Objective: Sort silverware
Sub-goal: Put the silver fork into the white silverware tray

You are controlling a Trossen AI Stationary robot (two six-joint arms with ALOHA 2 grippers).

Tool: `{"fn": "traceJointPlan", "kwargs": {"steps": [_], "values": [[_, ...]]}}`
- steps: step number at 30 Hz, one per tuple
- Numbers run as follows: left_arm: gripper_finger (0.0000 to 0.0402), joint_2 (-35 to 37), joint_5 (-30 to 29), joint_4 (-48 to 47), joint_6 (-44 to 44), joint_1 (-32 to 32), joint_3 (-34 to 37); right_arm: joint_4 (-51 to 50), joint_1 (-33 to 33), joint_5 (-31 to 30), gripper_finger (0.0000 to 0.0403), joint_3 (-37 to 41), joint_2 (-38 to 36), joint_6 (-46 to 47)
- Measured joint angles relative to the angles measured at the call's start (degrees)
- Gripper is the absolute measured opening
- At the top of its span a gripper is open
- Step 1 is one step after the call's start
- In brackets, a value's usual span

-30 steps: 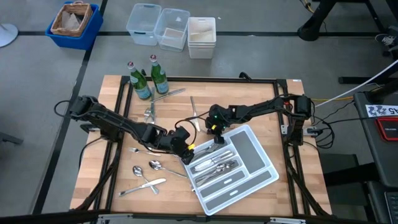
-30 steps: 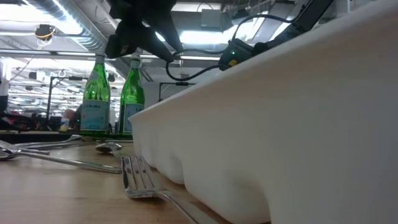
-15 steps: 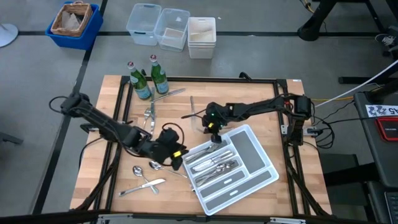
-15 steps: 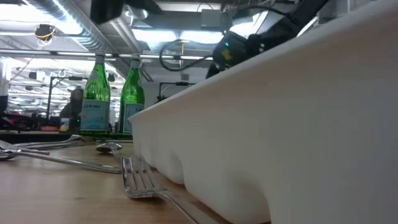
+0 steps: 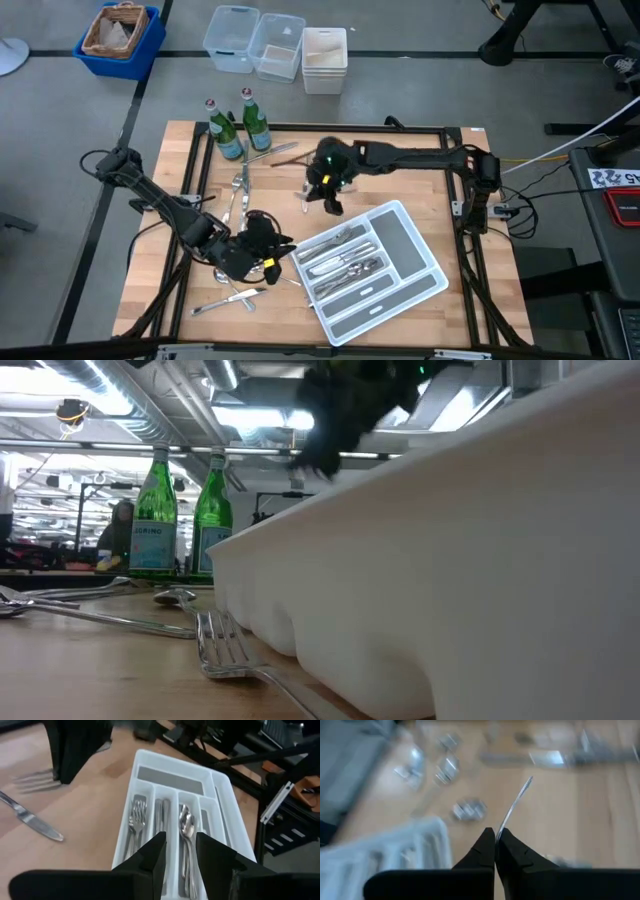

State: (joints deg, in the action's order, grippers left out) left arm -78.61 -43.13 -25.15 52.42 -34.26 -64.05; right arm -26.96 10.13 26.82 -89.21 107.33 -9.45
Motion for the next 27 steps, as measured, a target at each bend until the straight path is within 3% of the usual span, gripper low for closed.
{"fn": "traceJointPlan", "kwargs": {"steps": [6,12,16,21,27], "values": [[0.0095,0.00,-3.32,0.07,-0.01,-1.22,0.00,0.07,0.00,16.23,0.0005,-11.73,-0.05,0.00],[0.0095,0.00,-20.92,0.03,-1.86,-4.92,0.00,0.07,0.00,33.76,0.0005,-21.36,-0.13,0.00],[0.0095,0.00,-25.29,0.09,-1.61,-6.07,0.00,0.30,-0.04,44.04,0.0004,-24.90,-0.13,-1.32],[0.0095,-0.06,-25.41,0.52,0.30,-3.79,0.00,0.12,-0.27,51.00,0.0006,-25.42,-0.14,-7.40],[0.0095,-0.13,-23.41,0.80,4.65,2.14,0.00,-0.09,-1.70,52.74,0.0004,-25.39,0.36,-14.47]]}}
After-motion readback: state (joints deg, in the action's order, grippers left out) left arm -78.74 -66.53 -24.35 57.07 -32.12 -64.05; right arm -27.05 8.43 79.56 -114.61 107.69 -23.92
